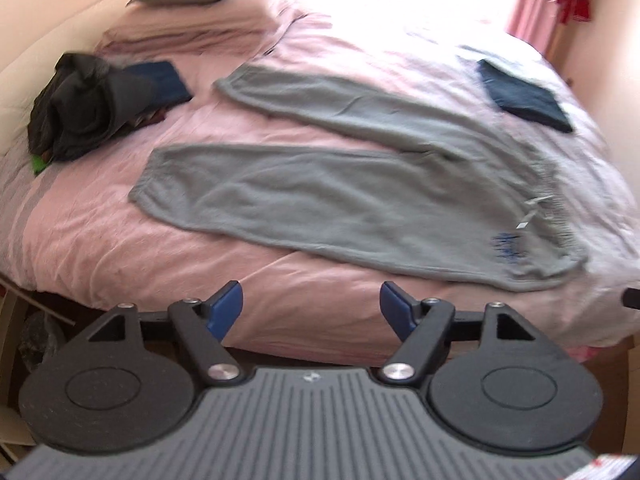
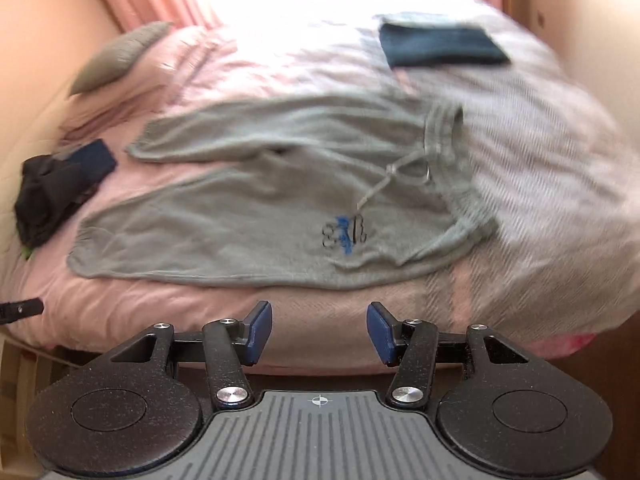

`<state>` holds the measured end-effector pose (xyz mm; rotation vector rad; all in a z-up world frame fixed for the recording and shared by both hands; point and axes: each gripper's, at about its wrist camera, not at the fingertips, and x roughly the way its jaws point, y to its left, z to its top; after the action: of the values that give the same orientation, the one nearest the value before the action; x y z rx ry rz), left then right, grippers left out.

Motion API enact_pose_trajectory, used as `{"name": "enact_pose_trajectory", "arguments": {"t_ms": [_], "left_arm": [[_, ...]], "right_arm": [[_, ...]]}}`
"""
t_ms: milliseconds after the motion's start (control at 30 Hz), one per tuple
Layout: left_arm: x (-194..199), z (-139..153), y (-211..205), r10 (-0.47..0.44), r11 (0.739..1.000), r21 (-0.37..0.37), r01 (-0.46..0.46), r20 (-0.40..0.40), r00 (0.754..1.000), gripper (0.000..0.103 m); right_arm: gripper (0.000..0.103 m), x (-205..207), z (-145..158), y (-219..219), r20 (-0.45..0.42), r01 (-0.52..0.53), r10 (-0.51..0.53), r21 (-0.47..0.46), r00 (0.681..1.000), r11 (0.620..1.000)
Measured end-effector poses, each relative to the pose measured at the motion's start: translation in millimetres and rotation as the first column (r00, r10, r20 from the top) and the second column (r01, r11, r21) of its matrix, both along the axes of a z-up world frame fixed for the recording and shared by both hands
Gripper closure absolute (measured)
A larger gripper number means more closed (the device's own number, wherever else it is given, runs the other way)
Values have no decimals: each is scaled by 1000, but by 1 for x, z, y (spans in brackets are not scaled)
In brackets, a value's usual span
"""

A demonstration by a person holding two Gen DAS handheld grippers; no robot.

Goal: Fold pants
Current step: 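Pull both grippers back above the spread grey sweatpants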

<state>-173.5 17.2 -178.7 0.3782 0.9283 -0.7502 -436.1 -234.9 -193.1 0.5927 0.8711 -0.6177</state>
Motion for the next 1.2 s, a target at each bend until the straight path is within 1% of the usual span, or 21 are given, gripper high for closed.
{"name": "enact_pose_trajectory", "arguments": {"t_ms": [67, 133, 167, 233, 367, 600, 800, 1200], "left_arm": [[-25, 20, 0, -16, 1000, -22, 16, -1, 1000, 26], [-45, 37, 0, -24, 999, -29, 24, 0, 1000, 25], [-52, 43, 2, -20, 999, -32, 20, 7, 1000, 22], [-67, 56, 5, -22, 999, -36, 23, 25, 999, 19], [-85, 71, 10, -19, 1000, -21, 20, 44, 999, 18], [-101, 79, 21, -15, 1000, -4, 15, 61, 998, 16], [-106, 78, 24, -13, 1000, 5, 13, 52, 999, 15], [-114, 80, 26, -23, 1000, 17, 22, 61, 998, 15]], "right_arm": [[53, -10, 20, 13, 1, -17, 17, -43, 1000, 999], [53, -21, 37, 22, 8, -30, 31, -65, 999, 997], [53, -25, 43, 26, 12, -34, 35, -67, 999, 997], [53, -35, 55, 33, 25, -48, 50, -68, 998, 997], [52, -44, 71, 46, 31, -71, 74, -75, 997, 995], [52, -52, 82, 62, 23, -98, 100, -82, 995, 992], [52, -56, 81, 66, 5, -111, 111, -80, 994, 991], [52, -63, 80, 70, 9, -121, 122, -72, 993, 990]]}}
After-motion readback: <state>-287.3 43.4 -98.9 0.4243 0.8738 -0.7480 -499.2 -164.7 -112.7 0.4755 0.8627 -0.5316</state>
